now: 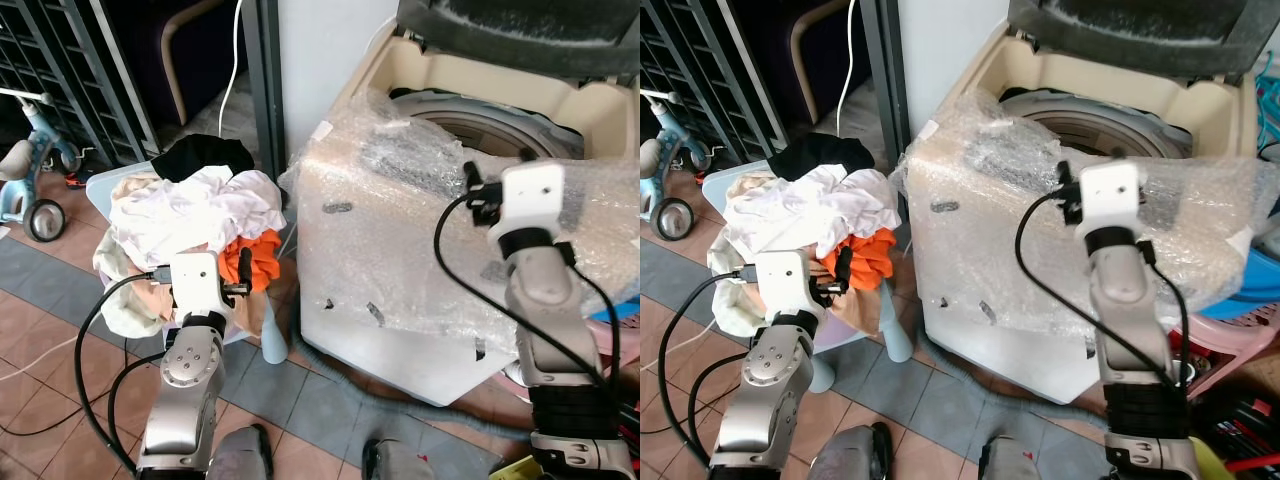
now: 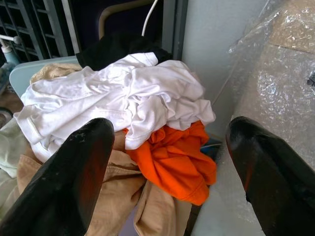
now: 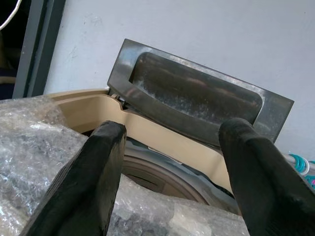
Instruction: Clothes washing
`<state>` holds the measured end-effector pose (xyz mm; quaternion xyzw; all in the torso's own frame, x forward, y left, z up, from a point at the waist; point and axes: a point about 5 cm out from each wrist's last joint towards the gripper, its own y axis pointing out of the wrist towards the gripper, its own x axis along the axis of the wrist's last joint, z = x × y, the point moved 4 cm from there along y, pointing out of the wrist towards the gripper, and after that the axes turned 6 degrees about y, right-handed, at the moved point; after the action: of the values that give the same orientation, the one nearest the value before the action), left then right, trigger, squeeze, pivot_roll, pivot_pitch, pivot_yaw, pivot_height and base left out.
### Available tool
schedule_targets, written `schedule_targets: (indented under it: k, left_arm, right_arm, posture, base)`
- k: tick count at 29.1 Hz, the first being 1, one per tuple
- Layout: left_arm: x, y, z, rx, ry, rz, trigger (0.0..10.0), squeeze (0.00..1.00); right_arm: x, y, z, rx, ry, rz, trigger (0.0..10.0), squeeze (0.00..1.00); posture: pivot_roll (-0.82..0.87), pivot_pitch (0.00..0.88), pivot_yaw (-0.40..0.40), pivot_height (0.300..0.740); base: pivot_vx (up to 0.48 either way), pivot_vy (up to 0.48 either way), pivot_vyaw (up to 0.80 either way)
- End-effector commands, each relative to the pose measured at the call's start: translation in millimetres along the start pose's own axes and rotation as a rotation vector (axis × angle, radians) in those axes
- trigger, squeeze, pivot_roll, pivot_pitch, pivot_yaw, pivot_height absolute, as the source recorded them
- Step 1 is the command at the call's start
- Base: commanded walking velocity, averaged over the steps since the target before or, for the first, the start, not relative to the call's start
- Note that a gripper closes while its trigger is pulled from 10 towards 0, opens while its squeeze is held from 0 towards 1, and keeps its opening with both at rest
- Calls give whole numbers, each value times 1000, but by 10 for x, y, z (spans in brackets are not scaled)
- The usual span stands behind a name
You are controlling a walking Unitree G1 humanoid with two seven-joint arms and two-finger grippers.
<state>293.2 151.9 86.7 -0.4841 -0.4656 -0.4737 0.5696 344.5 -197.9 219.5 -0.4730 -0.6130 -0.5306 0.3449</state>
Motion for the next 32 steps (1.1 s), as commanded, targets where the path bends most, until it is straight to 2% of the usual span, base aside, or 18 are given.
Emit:
schedule_targets:
  k: [1, 5, 8, 9, 12, 15, 16, 17, 19, 20, 22, 23, 24, 25, 27, 29, 30, 32]
  left_arm:
    - [29, 9, -26, 0, -1, -15, 10000, 0]
    - [23, 17, -59, -12, -4, -16, 10000, 0]
    - [13, 17, -51, -12, 3, -19, 10000, 0]
    - [13, 17, -51, -12, 3, -19, 10000, 0]
    - [2, 10, -42, -11, 11, -18, 10000, 0]
    - [-5, 8, -41, -12, 12, -17, 10000, 0]
    - [-19, 4, -43, -14, 15, -16, 10000, 0]
    - [-19, 4, -43, -14, 15, -16, 10000, 0]
    - [-46, -1, -35, -12, 20, -13, 10000, 0]
    - [-46, -1, -35, -12, 20, -13, 10000, 0]
    - [-67, -1, -19, -6, 29, -11, 10000, 0]
    - [-67, -1, -19, -6, 29, -11, 10000, 0]
    - [-87, -1, -5, -1, 30, -6, 10000, 0]
    - [-93, -2, 1, 2, 29, -4, 10000, 0]
    - [-94, 2, 16, 6, 34, -3, 10000, 0]
    - [-89, 7, 37, 9, 43, -6, 10000, 0]
    - [-88, 10, 44, 10, 44, -6, 10000, 0]
    - [-78, 22, 54, 11, 42, -4, 10000, 0]
  right_arm:
    - [98, 23, 57, 29, 7, -30, 10000, 0]
    - [72, -19, 135, 76, 18, -20, 10000, 0]
    - [-247, -274, 144, 56, 77, 120, 10000, 0]
    - [-247, -274, 144, 56, 77, 120, 10000, 0]
    - [-477, -553, 228, 64, 98, 220, 10000, 0]
    - [-556, -636, 241, 48, 93, 257, 10000, 0]
    - [-690, -788, 305, 59, 50, 315, 10000, 0]
    - [-690, -788, 305, 59, 50, 315, 10000, 0]
    - [-762, -970, 440, 94, 124, 338, 10000, 0]
    - [-762, -970, 440, 94, 124, 338, 10000, 0]
    - [-853, -1071, 507, 186, 103, 394, 10000, 0]
    - [-853, -1071, 507, 186, 103, 394, 10000, 0]
    - [-883, -1119, 447, 143, 155, 410, 10000, 0]
    - [-909, -1129, 400, 108, 145, 417, 10000, 0]
    - [-966, -1128, 337, 68, 96, 440, 10000, 0]
    - [-1006, -1122, 318, 51, 2, 453, 10000, 0]
    - [-1012, -1120, 320, 41, 10, 454, 10000, 0]
    - [-998, -1097, 357, 4, 148, 455, 10000, 0]
  posture:
    - [12, 42, -25, 740]
    - [10, 32, -25, 740]
    - [14, 22, -23, 740]
    - [14, 22, -23, 740]
    - [11, 15, -22, 740]
    - [10, 9, -22, 740]
    - [9, 3, -20, 740]
    - [9, 3, -20, 740]
    - [7, 0, -19, 740]
    - [7, 0, -19, 740]
    - [8, 0, -14, 740]
    - [8, 0, -14, 740]
    - [8, 0, -8, 740]
    - [8, 0, -8, 740]
    - [9, 0, -10, 740]
    - [8, 2, -11, 740]
    - [8, 5, -12, 740]
    - [5, 22, -15, 740]
  base:
    - [0, 0, 0]
    - [0, 0, 0]
    - [0, 0, 0]
    - [0, 0, 0]
    - [0, 0, 0]
    - [0, 0, 0]
    - [0, 0, 0]
    - [0, 0, 0]
    - [0, 0, 0]
    - [0, 0, 0]
    - [0, 0, 0]
    - [0, 0, 0]
    - [0, 0, 0]
    - [0, 0, 0]
    - [0, 0, 0]
    - [0, 0, 0]
    - [0, 0, 0]
    - [0, 0, 0]
